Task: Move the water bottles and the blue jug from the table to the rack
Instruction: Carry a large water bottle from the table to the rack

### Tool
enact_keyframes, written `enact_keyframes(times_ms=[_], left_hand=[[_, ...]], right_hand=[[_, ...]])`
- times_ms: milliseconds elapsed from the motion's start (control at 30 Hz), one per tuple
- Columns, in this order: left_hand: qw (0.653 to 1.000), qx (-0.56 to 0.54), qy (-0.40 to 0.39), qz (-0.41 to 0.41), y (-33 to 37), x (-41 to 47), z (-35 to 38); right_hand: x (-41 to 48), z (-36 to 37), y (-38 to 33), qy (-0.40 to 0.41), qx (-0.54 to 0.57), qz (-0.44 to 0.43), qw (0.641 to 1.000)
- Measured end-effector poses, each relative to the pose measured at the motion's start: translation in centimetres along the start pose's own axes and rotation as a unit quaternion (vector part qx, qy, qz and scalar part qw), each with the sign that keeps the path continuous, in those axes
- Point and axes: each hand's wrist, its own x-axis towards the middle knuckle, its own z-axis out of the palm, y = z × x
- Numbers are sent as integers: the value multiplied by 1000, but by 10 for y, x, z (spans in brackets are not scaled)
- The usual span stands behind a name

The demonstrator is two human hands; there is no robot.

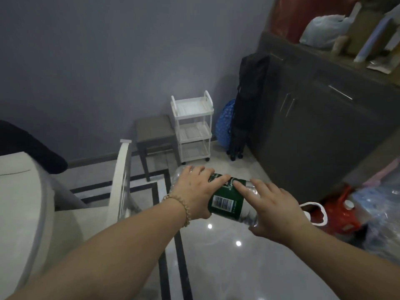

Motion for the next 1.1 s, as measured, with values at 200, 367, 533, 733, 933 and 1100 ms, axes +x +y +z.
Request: enact_keyframes(times_ms=[200,367,533,733,933,1100], left_hand=[[999,20,-26,-38,-44,77,1],[997,24,-42,-54,-97,134,21],[997,23,-57,-39,-166,208,44],[997,24,-72,6,-249,309,56],[995,20,-85,41,-295,389,73],[994,8,-101,34,-335,459,98]], right_hand=[[97,-6,46,0,17,-55,998],[182,-5,63,33,30,-102,994],[278,-7,77,39,42,-94,994],[388,-17,99,-4,56,-36,998],[462,-19,127,-13,64,4,998],[542,-7,158,-22,62,10,998]])
